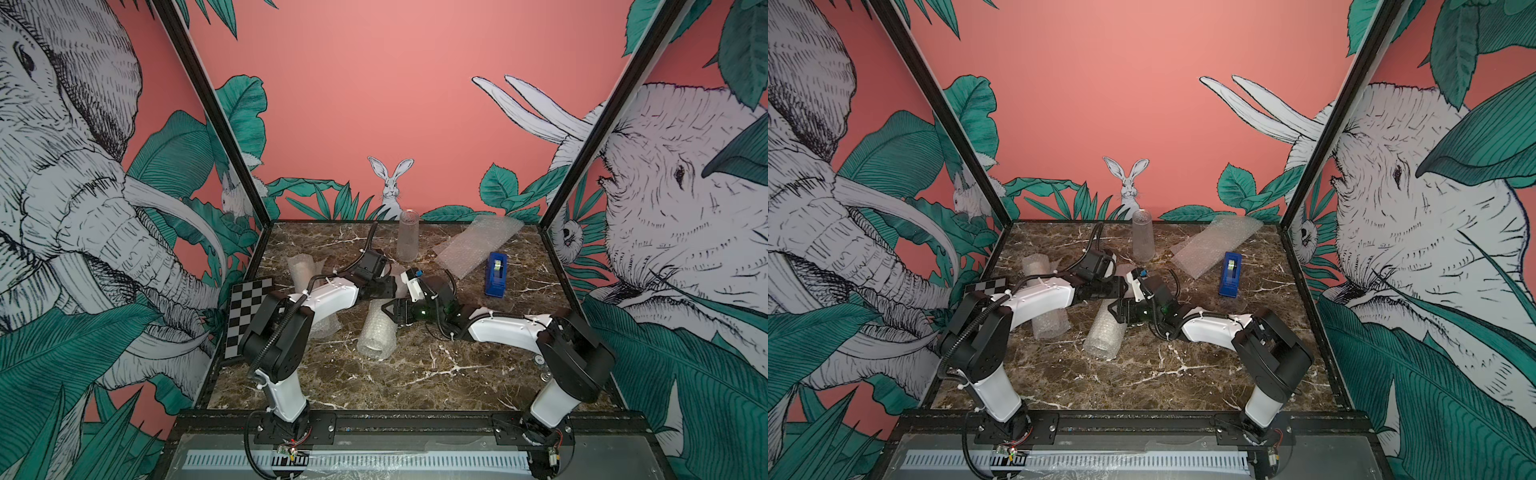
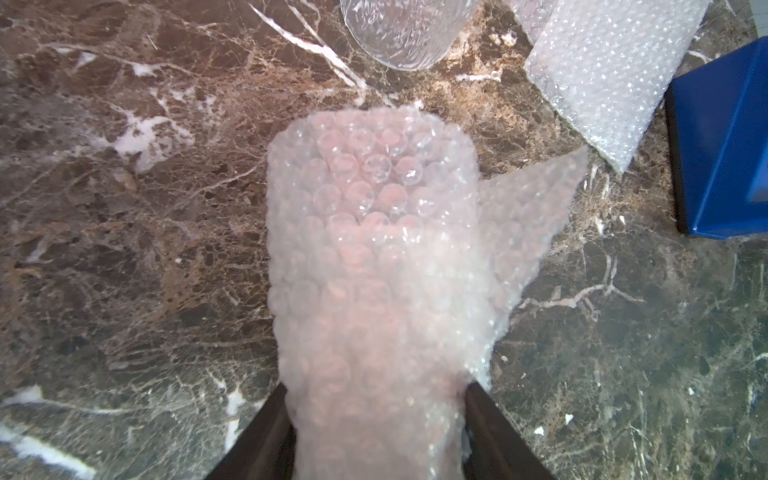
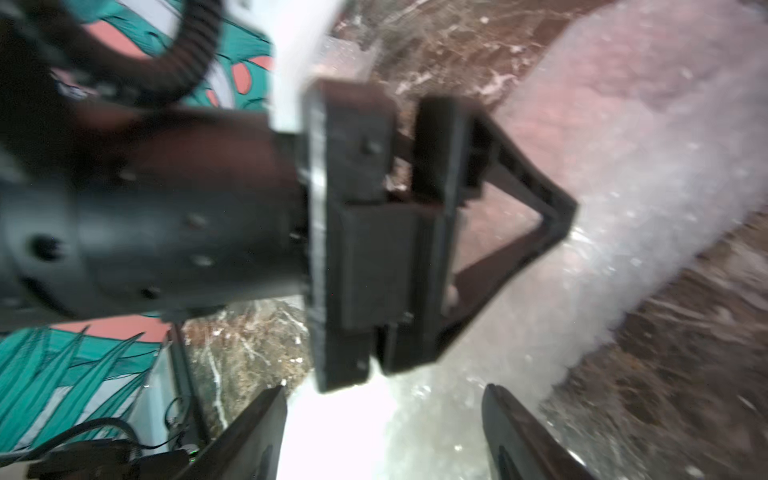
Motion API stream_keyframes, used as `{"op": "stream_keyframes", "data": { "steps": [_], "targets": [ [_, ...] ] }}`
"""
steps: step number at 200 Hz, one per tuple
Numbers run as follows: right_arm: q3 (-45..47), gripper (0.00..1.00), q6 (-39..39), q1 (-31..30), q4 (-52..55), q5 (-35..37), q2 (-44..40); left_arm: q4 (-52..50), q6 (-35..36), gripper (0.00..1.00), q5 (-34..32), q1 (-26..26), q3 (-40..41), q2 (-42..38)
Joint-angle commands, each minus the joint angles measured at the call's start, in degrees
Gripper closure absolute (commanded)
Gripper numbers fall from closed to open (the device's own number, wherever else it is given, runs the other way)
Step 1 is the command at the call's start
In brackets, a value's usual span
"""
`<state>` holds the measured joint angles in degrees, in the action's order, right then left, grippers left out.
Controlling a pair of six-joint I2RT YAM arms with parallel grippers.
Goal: Wrap vases in bubble wrap
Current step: Stick the tape on the bubble wrap.
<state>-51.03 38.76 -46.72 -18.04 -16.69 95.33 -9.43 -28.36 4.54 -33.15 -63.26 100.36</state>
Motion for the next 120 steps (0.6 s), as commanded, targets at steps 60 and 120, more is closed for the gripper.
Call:
{"op": "stream_keyframes", "data": {
  "steps": [60, 120],
  "targets": [
    [-0.7, 0.01, -0.1, -0.5, 5.8, 6.4, -1.9, -5.3, -2.5, 0.63, 1.2, -0.9, 3.5, 0.1],
    [-1.0, 0.01, 1.1, -2.1, 6.2, 8.4, -1.7, -2.8, -4.1, 0.67, 1.7, -0.5, 5.4, -0.4]
  ]
}}
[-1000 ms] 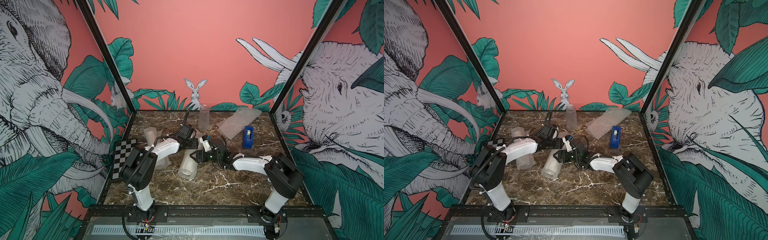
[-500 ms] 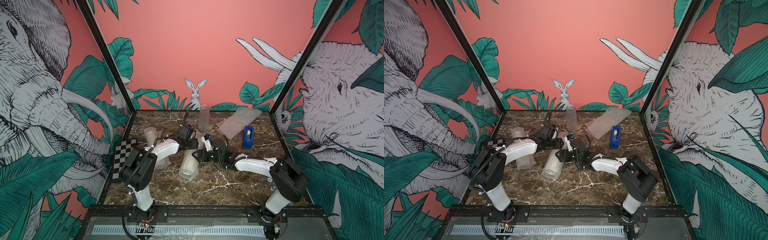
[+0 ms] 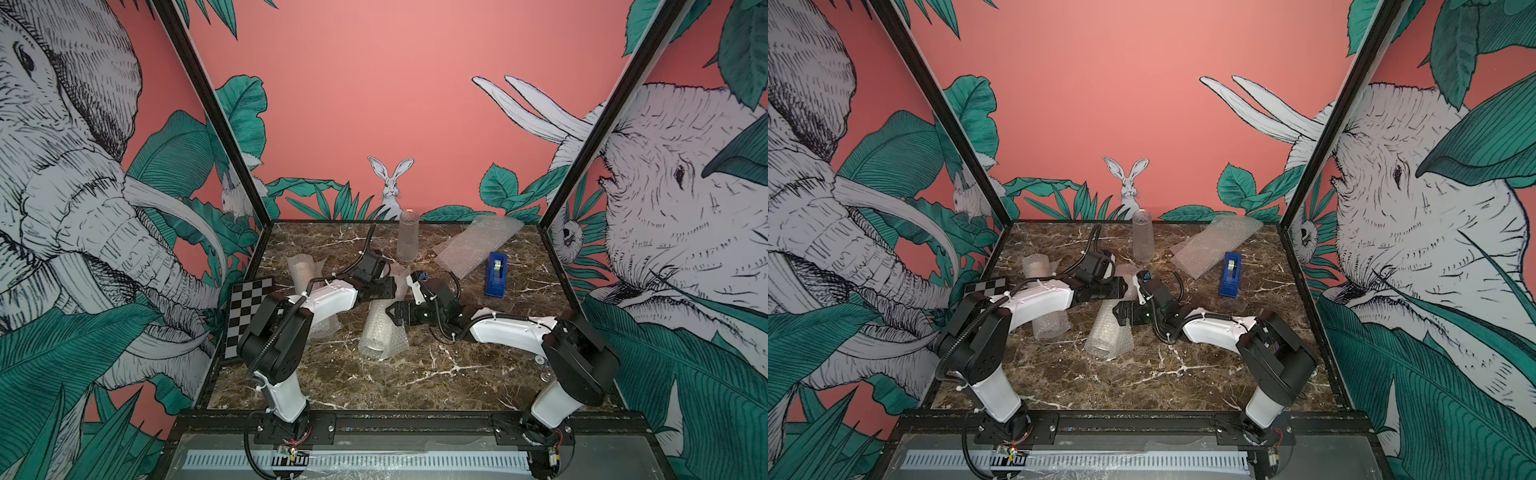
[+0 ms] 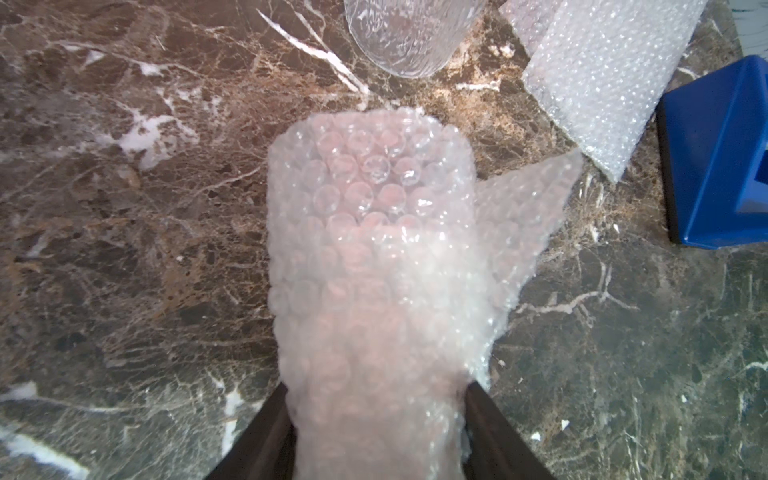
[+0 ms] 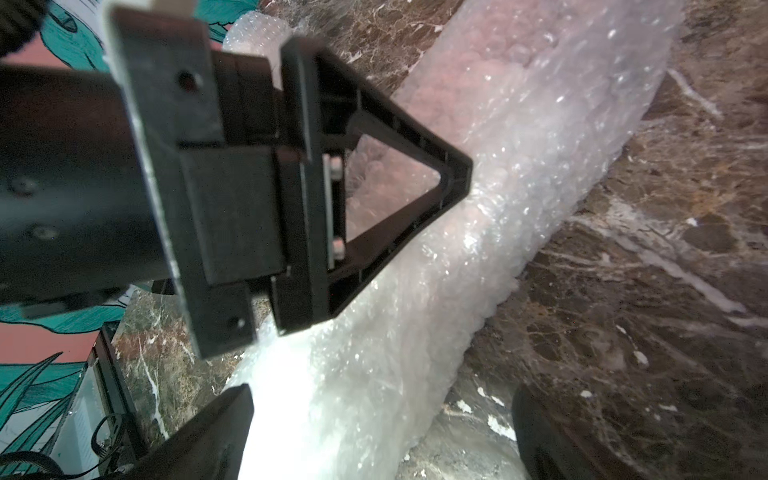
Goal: Wrap vases in bubble wrap
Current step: Stick the tape on the bubble wrap.
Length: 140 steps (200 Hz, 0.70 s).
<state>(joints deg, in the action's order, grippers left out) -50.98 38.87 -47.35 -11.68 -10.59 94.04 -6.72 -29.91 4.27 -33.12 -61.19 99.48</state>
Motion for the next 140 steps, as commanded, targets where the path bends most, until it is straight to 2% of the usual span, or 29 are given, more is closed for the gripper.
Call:
{"op": "stream_keyframes", "data": {
  "steps": [1, 33, 58, 87, 140],
  "targets": [
    [-1.1, 0.01, 1.1, -1.5, -0.2, 2.5, -0.5, -5.4, -2.6, 0.67, 2.0, -0.5, 3.3, 0.4],
    [-0.4, 0.01, 2.8, -2.7, -2.5, 5.2, -0.6, -4.5, -3.0, 0.69, 2.2, -0.5, 3.9, 0.2],
    [-0.5, 0.01, 1.8, -2.9, -5.4, 1.9, -0.9, -4.9, -2.6, 0.70, 2.2, -0.5, 3.8, 0.1],
    [-2.3, 0.01, -0.5, -3.4, -3.8, -1.3, -1.4, -5.0, -2.1, 0.70, 2.6, -0.4, 3.6, 0.1],
    [-3.1, 0.01, -1.2, -3.4, 0.1, 1.7, -0.1, -2.8, -2.5, 0.72, 4.7, -0.4, 4.5, -1.0]
  ]
}}
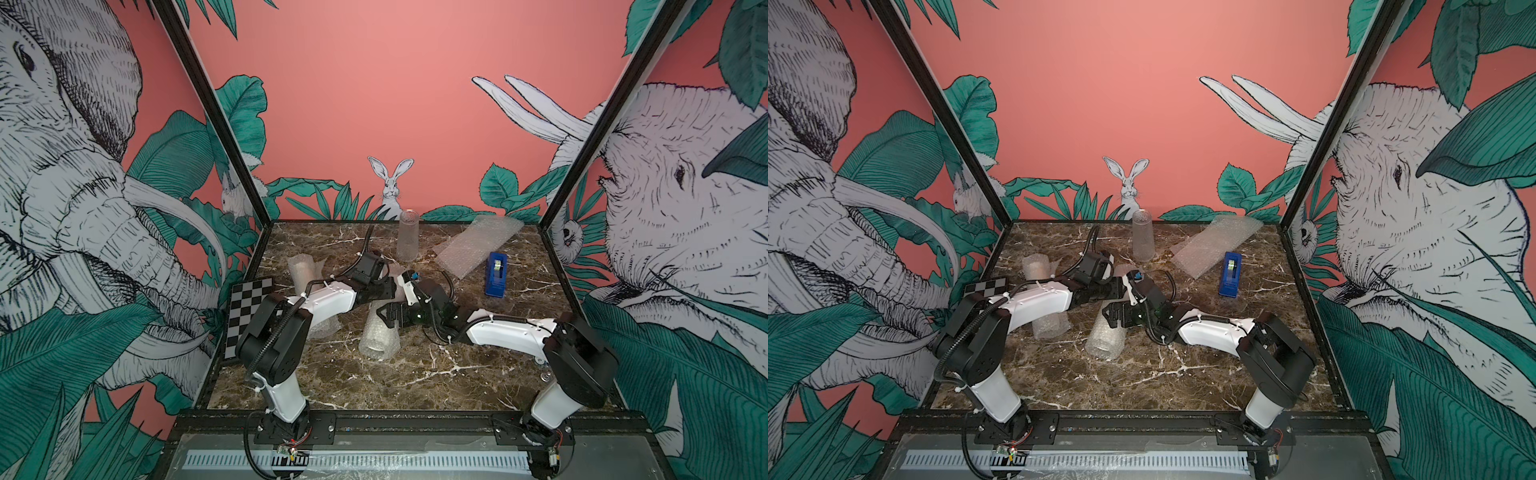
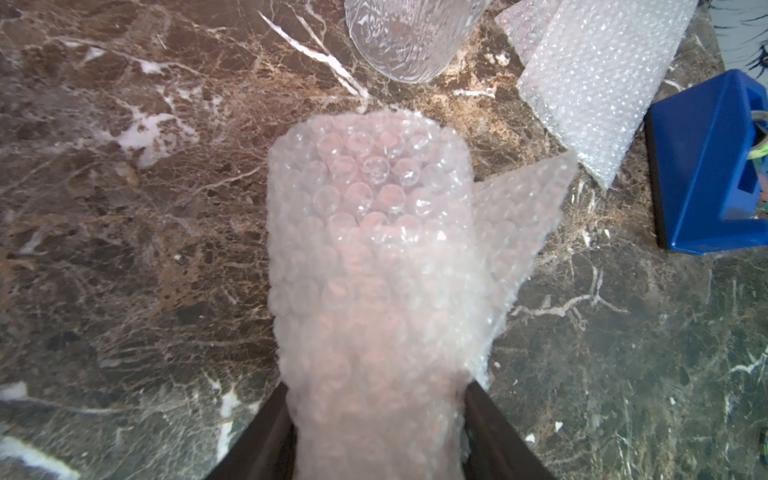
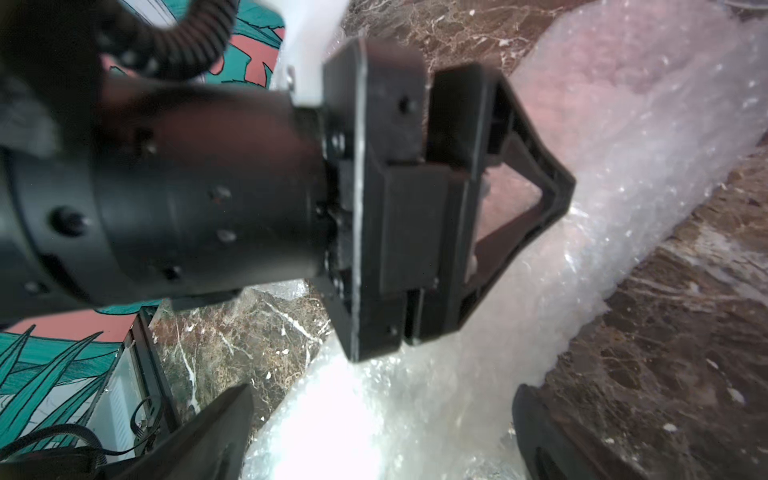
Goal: Wrap vases in bubble wrap
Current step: Stick the tape on the bubble wrap.
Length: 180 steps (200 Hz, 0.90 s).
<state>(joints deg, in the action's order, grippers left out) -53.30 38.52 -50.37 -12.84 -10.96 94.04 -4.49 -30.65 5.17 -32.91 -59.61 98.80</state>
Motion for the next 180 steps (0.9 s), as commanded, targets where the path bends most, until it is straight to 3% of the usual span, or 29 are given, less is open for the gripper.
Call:
{"op": "stream_keyframes", "data": {
  "steps": [1, 41, 126, 180],
  "targets": [
    [-0.7, 0.01, -0.9, -0.4, 1.2, 2.2, -0.2, -5.0, -1.8, 0.72, 3.8, -0.6, 2.9, -0.3],
    [-0.8, 0.01, 1.0, -0.4, 2.2, 6.2, -0.3, -4.3, -2.4, 0.72, 3.7, -0.6, 3.6, -0.7],
    [1.4, 0.01, 4.5, -0.7, -3.4, 5.7, -0.5, -4.0, -2.9, 0.73, 3.1, -0.6, 3.9, -0.6],
    [3.1, 0.01, 5.7, -0.7, 0.4, 14.0, -1.8, -3.3, -4.0, 0.74, 2.6, -0.6, 4.8, -1.0]
  ]
}}
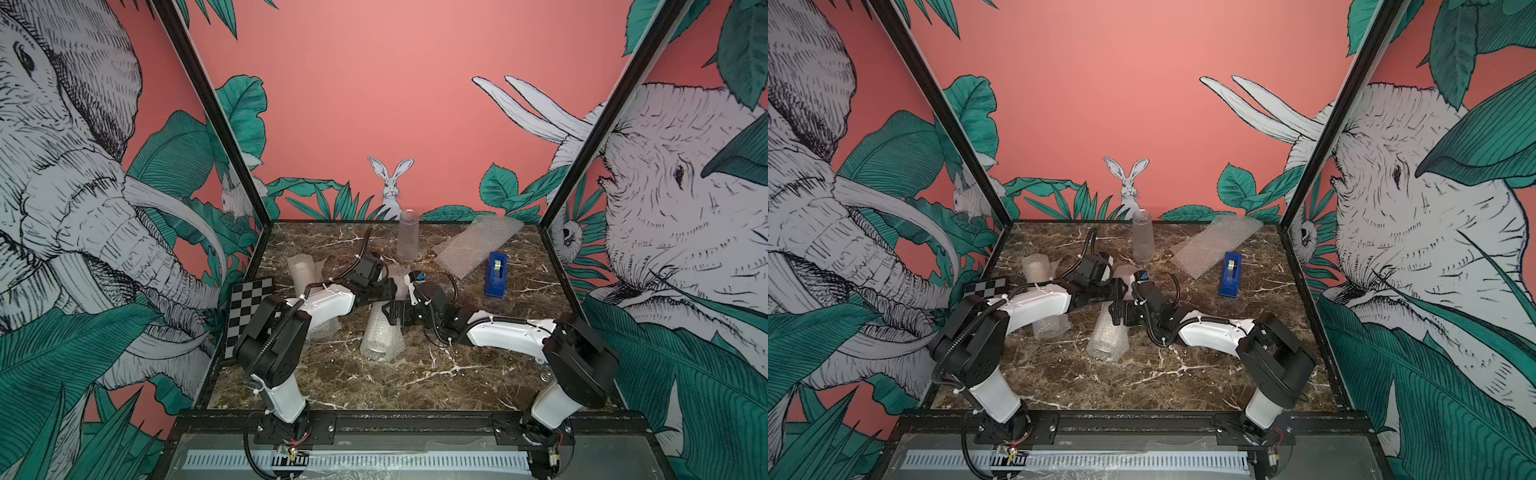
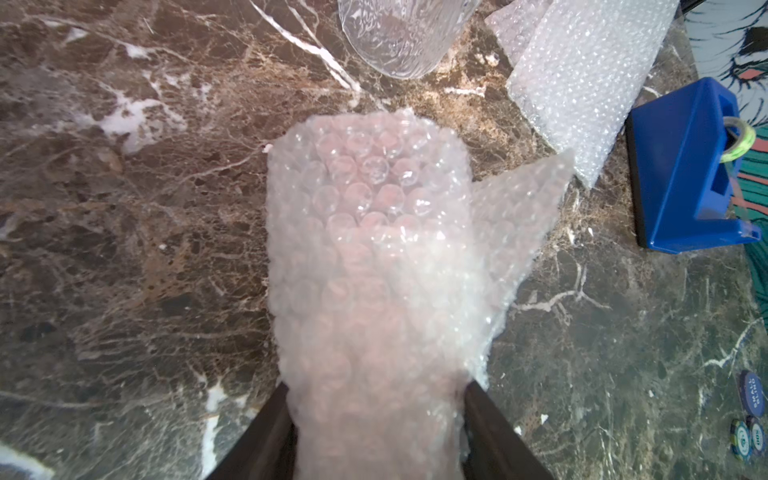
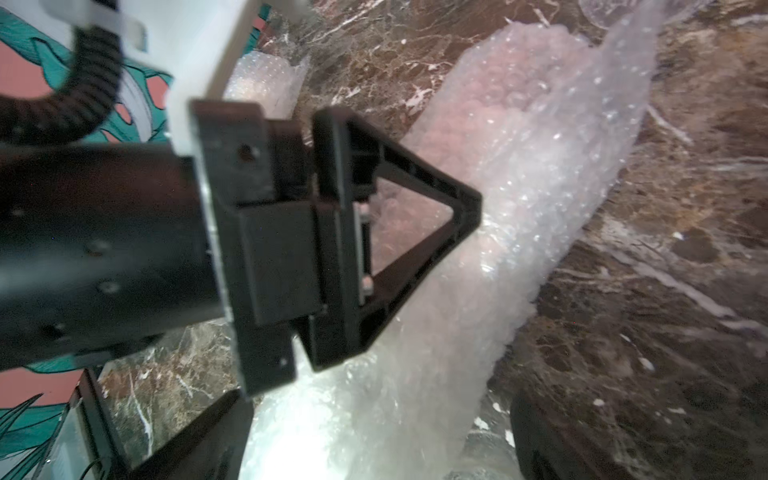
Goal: Wrap vases in bubble wrap
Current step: Stick the tape on the bubble wrap.
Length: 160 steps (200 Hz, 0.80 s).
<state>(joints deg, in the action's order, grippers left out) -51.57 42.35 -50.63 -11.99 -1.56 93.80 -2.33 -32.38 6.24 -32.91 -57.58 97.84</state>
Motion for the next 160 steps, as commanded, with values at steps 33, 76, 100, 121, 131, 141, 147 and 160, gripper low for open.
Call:
{"op": "stream_keyframes", "data": {
  "steps": [33, 76, 100, 121, 131, 141, 147, 160],
  "targets": [
    [1.0, 0.01, 2.8, -0.9, -5.6, 3.2, -0.3, -2.1, -3.8, 0.76, 2.8, -0.6, 5.0, -1.4],
    [1.2, 0.01, 3.8, -1.6, -9.8, 2.5, 0.4, 1.0, -4.5, 0.77, 5.5, -0.8, 7.7, -2.6],
    [2.9, 0.01, 6.9, -1.6, -12.6, 3.9, 0.6, 4.1, -5.6, 0.77, 6.9, -1.5, 9.7, -3.6],
    [4.5, 0.01, 8.8, -1.7, -16.4, 4.3, 0.8, 5.4, -6.4, 0.78, 7.5, -2.1, 10.7, -4.2],
    [4.7, 0.01, 9.1, -1.7, -17.7, 4.2, 1.1, 5.8, -6.8, 0.78, 7.5, -2.6, 11.1, -4.5],
    [5.2, 0.01, 9.8, -1.7, -19.9, 4.2, 1.2, 6.1, -7.2, 0.78, 7.5, -2.9, 11.5, -4.6],
    [5.6, 0.01, 10.0, -1.7, -21.0, 4.4, 1.2, 6.2, -7.3, 0.78, 7.5, -3.1, 11.6, -4.7],
    [6.0, 0.01, 10.1, -1.7, -21.9, 5.3, 0.7, 6.6, -7.7, 0.78, 7.2, -3.6, 12.1, -5.0]
  ]
}}
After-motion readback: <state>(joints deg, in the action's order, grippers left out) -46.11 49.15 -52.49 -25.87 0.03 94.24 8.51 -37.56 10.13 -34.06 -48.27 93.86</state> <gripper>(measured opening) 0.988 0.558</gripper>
